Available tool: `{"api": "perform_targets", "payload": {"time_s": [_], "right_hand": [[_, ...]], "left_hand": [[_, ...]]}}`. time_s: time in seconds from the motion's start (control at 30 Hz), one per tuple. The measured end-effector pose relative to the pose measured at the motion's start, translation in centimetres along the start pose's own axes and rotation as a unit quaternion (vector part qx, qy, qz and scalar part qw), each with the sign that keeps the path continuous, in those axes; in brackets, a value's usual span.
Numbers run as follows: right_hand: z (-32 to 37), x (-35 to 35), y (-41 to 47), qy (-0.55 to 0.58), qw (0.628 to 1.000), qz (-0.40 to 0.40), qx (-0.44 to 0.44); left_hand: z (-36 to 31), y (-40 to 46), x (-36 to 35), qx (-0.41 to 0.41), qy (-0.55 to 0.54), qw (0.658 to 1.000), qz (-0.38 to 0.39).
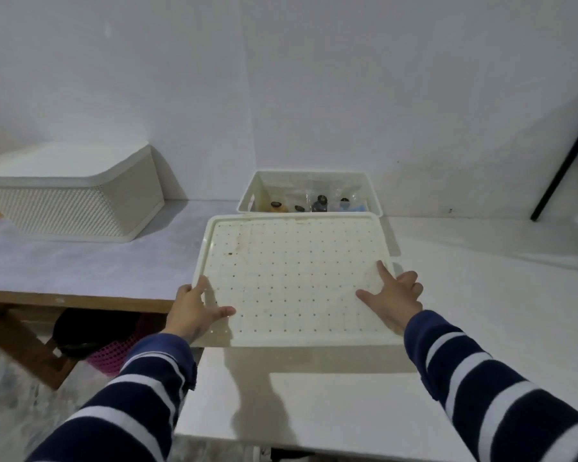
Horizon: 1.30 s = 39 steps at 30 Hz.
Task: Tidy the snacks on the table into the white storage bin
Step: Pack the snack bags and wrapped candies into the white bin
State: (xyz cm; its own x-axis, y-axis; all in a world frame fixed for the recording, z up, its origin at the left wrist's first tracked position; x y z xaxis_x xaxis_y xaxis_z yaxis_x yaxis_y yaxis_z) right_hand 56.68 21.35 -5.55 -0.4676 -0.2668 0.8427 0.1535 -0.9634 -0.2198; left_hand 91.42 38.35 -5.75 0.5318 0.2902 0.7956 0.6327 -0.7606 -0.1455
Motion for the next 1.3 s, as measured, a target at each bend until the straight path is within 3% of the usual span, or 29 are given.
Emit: {"api": "perform_targets", "payload": {"time_s": [0.47,0.7,0.83,1.3], "right_hand": [[5.0,7.4,13.3,-0.004,0.998,-0.056,-0.022],[6.3,5.9,21.5,-0.025,0.998,-0.029,-0.044],[6.7,6.0,24.0,-0.059,0.996,-0.052,-0.043],[7.1,5.3,28.7,-0.111,0.991,-0.067,-0.036]], "left_hand": [[-11.3,15.6,1.9,-0.049,0.027,0.998,0.019],[-12.4,23.7,-0.8,-0.039,0.046,0.997,0.053],[-13.4,26.7,-1.6,-0.057,0.05,0.995,0.058],[-14.4,30.2,-3.4,-0.074,0.133,0.987,0.04]]}}
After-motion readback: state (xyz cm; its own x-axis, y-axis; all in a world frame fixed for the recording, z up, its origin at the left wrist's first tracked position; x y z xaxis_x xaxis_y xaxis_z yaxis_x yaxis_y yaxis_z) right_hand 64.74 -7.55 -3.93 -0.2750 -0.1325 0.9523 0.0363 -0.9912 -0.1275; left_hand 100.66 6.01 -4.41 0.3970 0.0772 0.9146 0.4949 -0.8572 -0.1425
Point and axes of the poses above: each hand's wrist, its own y-axis towards the middle knuckle, its own x-axis out of the back of the hand, z = x × y, the point moved 9 cm from there along y, towards the middle knuckle, and after that the axes turned 1 degree about -y, right-handed, at the moved point
